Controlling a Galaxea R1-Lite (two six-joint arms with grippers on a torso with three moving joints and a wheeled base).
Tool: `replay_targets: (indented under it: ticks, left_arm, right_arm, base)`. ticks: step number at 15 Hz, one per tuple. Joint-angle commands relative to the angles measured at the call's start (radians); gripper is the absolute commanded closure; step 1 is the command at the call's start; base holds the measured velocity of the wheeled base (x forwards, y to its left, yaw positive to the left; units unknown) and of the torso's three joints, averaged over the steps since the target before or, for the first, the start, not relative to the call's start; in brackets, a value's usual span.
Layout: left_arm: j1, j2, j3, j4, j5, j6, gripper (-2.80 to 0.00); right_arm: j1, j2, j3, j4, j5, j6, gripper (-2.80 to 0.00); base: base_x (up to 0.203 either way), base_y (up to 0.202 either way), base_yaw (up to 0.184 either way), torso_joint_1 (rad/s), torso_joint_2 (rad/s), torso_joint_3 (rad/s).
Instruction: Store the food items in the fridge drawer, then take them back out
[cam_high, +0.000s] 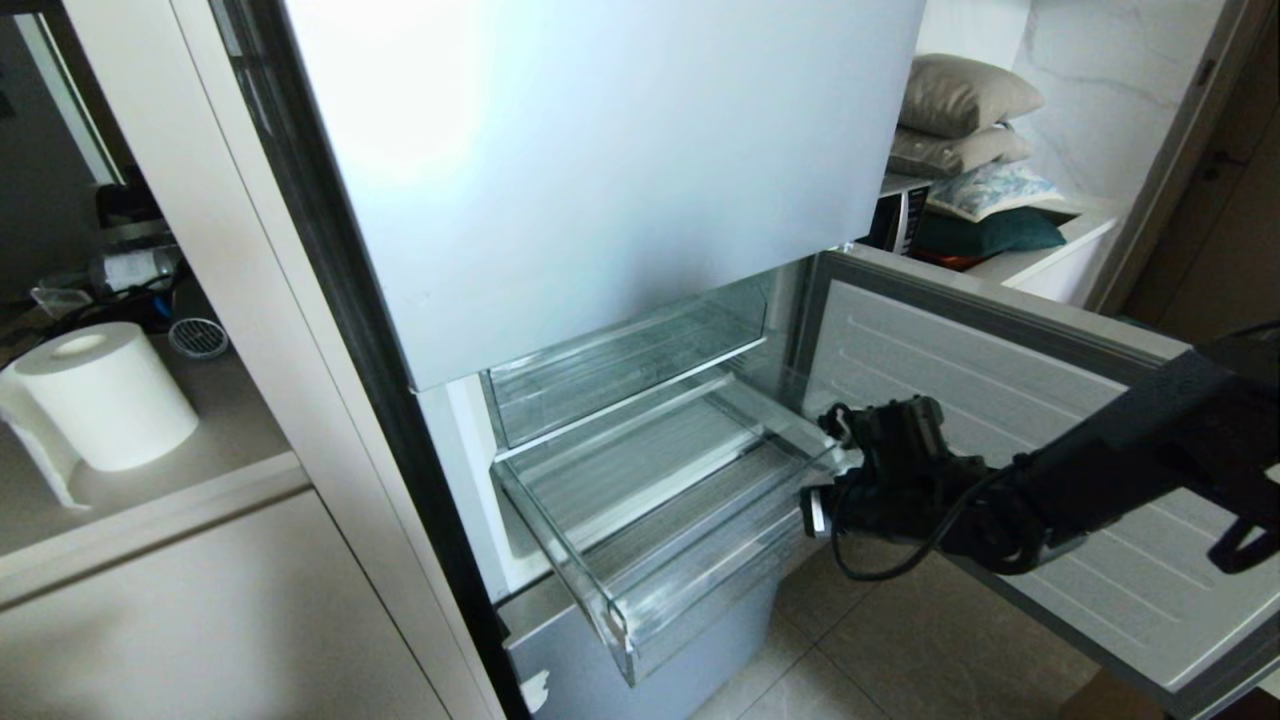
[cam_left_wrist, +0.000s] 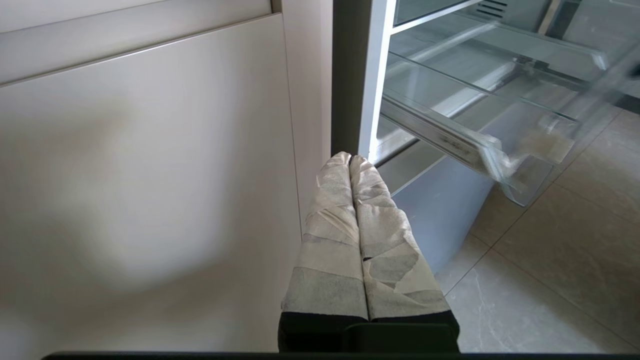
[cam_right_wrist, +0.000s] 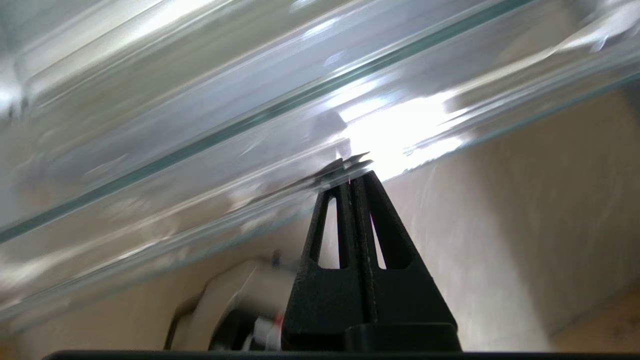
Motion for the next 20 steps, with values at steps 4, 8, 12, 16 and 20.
replay_targets:
  ticks: [4,8,12,16,20]
  left_arm:
    - [0.000,0.002,0.000,0.000,0.000,0.000,0.00]
    - [0.000,0.002,0.000,0.000,0.000,0.000,0.00]
    - [0.000,0.002,0.000,0.000,0.000,0.000,0.00]
    - [0.000,0.002,0.000,0.000,0.000,0.000,0.00]
    - [0.000,0.002,0.000,0.000,0.000,0.000,0.00]
  right_arm:
    - [0.072,0.172,-0.256,-0.050,-0.055,0.005,0.00]
    - [0.114,0.281,-0.460,-0.092,-0.055,0.012,0.00]
    - [0.133,0.320,-0.496,-0.184,-0.059,0.036,0.00]
    - [0.149,0.124,-0.264,-0.187,-0.061,0.048,0.00]
    - [0.170,-0.257,0.095,-0.184,-0.060,0.048,0.00]
  base:
    - [0.000,0.000,0.000,0.000,0.00,0.000]
    - [0.000,0.000,0.000,0.000,0.00,0.000]
    - [0.000,0.000,0.000,0.000,0.00,0.000]
    - [0.000,0.000,0.000,0.000,0.00,0.000]
    - [0.000,0.000,0.000,0.000,0.00,0.000]
